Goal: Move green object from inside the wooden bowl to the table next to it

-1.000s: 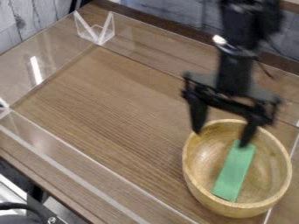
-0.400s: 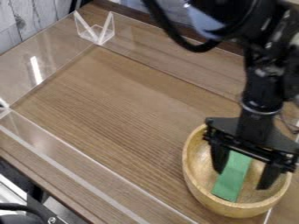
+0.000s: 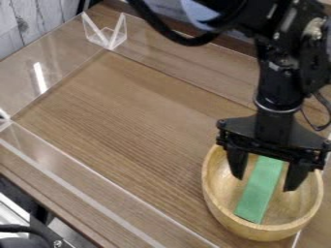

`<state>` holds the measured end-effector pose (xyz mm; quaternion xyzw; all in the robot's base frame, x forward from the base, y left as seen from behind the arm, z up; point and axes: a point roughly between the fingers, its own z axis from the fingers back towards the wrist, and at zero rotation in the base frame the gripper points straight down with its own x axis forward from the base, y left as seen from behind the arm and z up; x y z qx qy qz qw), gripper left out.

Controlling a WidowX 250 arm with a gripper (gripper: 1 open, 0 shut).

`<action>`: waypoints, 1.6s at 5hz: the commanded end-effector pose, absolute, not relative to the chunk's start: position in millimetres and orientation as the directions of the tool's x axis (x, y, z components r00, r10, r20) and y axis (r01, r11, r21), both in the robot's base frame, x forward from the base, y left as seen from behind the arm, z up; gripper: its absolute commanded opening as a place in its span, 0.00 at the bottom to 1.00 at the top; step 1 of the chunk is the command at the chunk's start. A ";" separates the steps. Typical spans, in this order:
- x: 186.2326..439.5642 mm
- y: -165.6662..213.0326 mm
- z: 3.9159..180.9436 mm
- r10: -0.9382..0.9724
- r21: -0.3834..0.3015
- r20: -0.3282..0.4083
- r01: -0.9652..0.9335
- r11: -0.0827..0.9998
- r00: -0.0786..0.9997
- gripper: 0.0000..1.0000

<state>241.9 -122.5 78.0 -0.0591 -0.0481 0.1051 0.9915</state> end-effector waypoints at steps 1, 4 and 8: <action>246.6 -129.5 82.7 0.212 -0.161 0.134 -0.190 0.968 0.968 1.00; 246.5 -128.9 68.9 0.210 -0.158 0.162 -0.184 0.970 0.964 1.00; 257.4 -143.5 69.9 0.286 -0.168 0.195 -0.255 0.952 0.938 1.00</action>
